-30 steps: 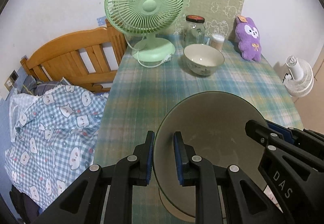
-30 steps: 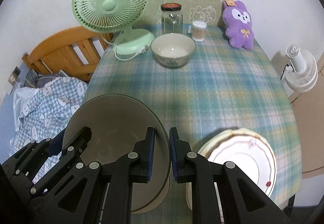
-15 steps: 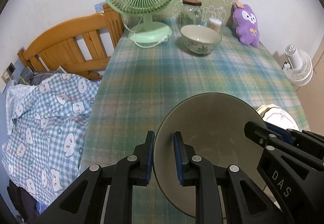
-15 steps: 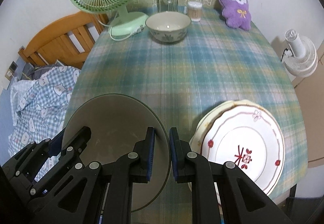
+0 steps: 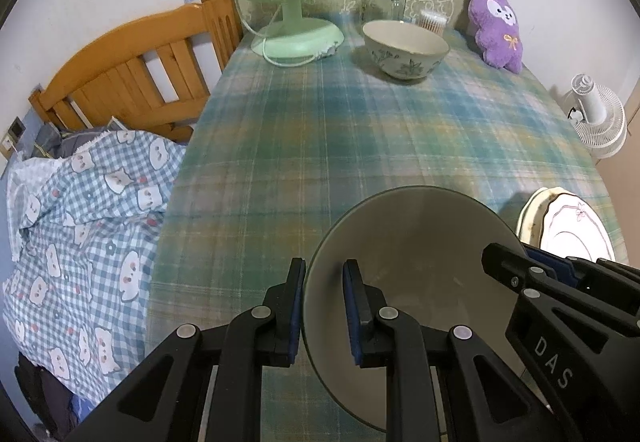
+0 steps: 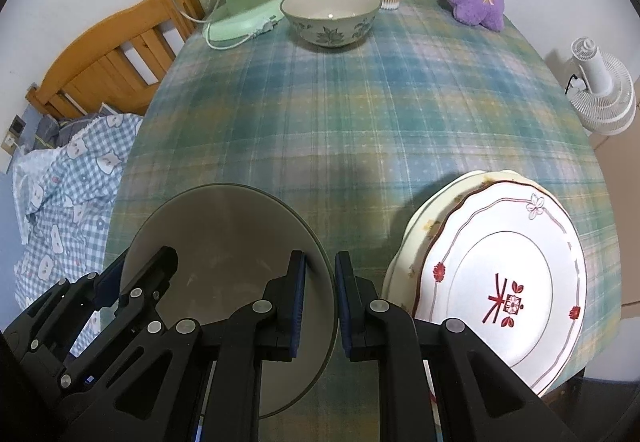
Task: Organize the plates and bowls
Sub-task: 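Carry the cream bowl with both grippers toward the plate stack, then set the cream bowl down near the plate stack and open both grippers, then move both grippers toward the cream bowl beside the green fan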
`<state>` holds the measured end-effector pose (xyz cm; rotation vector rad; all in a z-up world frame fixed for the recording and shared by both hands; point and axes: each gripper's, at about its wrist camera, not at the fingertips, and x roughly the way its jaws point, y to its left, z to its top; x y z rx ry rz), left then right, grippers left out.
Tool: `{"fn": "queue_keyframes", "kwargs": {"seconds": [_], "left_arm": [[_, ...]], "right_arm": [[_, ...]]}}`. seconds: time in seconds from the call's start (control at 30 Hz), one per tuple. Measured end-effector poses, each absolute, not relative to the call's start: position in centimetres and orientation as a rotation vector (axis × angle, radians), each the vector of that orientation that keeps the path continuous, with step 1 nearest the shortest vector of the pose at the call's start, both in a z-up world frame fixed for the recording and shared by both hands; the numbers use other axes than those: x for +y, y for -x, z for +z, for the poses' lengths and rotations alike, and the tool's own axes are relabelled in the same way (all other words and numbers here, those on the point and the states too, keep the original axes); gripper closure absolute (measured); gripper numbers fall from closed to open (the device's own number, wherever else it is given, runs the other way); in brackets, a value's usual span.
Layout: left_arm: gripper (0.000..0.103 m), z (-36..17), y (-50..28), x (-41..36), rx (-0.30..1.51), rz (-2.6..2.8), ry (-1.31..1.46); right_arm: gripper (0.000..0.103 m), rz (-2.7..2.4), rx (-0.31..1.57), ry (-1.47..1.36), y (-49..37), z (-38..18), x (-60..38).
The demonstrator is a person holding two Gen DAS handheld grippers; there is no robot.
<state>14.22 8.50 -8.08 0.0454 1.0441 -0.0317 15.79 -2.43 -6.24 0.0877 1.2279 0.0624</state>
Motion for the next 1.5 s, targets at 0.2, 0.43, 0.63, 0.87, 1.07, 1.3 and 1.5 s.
{"fn": "queue_keyframes", "kwargs": {"seconds": [0.2,0.43,0.63,0.87,1.07,1.3,1.5], "left_arm": [[0.087,-8.1,-14.4,8.3,1.033,-0.036,-0.061],[0.067,-7.9,-14.2,8.1,1.064,-0.086,-0.078],[0.045,-5.3,-14.1,7.4,1.01,-0.099,-0.073],[0.035,-1.4,-14.5,7.1,0.942,-0.095,-0.055],[0.024,1.6,-15.3,6.4,0.892,-0.101,-0.04],[0.011,4.3,-17.5,5.5,0.812,-0.103,-0.038],[0.004,4.7,-20.7,4.6,0.805,-0.046,-0.021]], "right_arm": [[0.084,0.056,1.224,-0.077,-16.1,-6.3,-2.3],[0.082,0.072,1.244,-0.06,-15.9,-5.8,-2.0],[0.073,0.073,1.218,-0.086,-16.2,-3.7,-2.5],[0.038,0.063,1.106,-0.108,-16.2,0.7,-3.2],[0.034,0.047,1.028,-0.102,-17.1,4.2,-3.8],[0.03,0.053,0.941,-0.106,-19.6,7.2,-5.1],[0.023,0.063,0.9,-0.063,-22.7,7.9,-6.1]]}}
